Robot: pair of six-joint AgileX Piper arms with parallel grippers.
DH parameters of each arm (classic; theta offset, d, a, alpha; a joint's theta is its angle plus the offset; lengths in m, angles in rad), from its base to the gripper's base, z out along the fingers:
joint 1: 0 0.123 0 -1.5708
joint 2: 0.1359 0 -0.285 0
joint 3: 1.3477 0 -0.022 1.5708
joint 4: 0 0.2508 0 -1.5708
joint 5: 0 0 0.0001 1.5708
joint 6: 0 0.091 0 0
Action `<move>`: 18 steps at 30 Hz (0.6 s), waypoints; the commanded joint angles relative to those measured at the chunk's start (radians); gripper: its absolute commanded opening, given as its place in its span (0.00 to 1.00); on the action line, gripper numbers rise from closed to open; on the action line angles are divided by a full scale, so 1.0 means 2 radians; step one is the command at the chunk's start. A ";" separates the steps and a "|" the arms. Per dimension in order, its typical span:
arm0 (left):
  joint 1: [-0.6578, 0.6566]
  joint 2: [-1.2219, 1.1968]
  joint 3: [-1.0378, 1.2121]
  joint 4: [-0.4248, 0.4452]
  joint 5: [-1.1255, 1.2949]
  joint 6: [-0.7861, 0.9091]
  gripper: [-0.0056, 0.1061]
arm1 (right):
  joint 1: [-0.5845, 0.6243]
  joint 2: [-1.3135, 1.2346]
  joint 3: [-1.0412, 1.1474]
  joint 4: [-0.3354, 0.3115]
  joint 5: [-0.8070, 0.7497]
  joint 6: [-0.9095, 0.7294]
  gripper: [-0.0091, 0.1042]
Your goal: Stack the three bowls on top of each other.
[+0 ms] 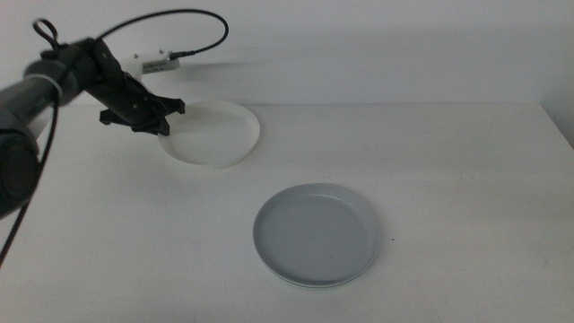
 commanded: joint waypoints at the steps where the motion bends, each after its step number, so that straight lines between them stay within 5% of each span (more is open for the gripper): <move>1: -0.002 -0.076 -0.011 0.001 0.022 -0.001 0.00 | -0.003 0.005 -0.010 0.004 -0.033 -0.002 0.57; 11: -0.005 -0.329 0.166 -0.052 0.075 -0.001 0.00 | -0.003 0.005 -0.010 0.004 -0.033 -0.002 0.57; 18: -0.058 -0.491 0.342 -0.051 0.021 -0.015 0.00 | -0.003 0.005 -0.010 0.004 -0.033 -0.002 0.57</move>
